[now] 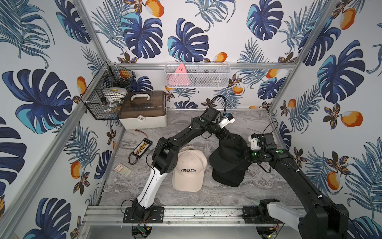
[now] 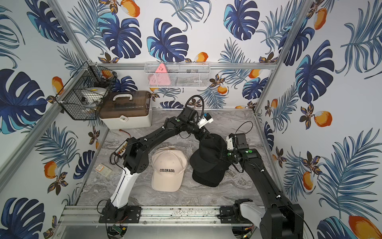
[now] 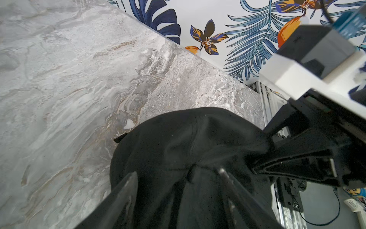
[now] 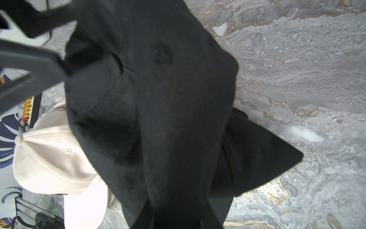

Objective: Stack the baseball caps by color
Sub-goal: Place the baseball cap on the baseball cap.

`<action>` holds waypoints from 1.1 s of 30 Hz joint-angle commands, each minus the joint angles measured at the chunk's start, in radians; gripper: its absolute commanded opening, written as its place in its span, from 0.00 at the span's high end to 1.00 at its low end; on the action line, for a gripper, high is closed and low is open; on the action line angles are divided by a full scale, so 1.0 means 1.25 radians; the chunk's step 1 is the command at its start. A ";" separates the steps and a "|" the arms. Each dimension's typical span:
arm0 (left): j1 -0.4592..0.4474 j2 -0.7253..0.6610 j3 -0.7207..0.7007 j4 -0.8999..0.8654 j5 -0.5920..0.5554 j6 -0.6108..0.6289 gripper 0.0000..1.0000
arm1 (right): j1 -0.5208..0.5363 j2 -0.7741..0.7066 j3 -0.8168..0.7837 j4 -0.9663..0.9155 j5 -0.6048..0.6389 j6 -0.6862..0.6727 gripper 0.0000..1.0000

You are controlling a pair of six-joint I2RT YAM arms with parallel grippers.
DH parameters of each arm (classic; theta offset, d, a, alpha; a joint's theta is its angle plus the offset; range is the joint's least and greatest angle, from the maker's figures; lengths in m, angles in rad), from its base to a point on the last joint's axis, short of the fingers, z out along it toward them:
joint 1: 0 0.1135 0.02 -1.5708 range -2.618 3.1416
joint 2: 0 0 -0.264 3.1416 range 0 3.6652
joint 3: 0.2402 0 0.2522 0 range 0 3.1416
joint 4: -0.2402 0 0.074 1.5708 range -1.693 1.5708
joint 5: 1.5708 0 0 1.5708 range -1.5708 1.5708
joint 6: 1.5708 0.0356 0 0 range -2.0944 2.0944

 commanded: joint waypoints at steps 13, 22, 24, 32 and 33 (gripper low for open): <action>0.008 0.016 -0.024 0.112 0.044 -0.010 0.63 | 0.001 -0.010 0.006 0.013 -0.012 0.021 0.74; 0.015 -0.103 -0.138 0.249 0.041 -0.206 1.00 | 0.000 -0.011 0.011 0.023 0.033 0.067 0.72; 0.015 -0.125 -0.111 0.187 -0.005 -0.260 1.00 | 0.000 -0.012 0.017 0.025 0.036 0.084 0.72; 0.007 -0.219 -0.100 -0.054 -0.154 -0.441 1.00 | -0.029 0.010 0.079 0.006 -0.052 0.091 0.74; -0.001 -0.243 -0.125 -0.061 -0.174 -0.455 1.00 | -0.035 0.013 0.089 -0.001 -0.060 0.092 0.74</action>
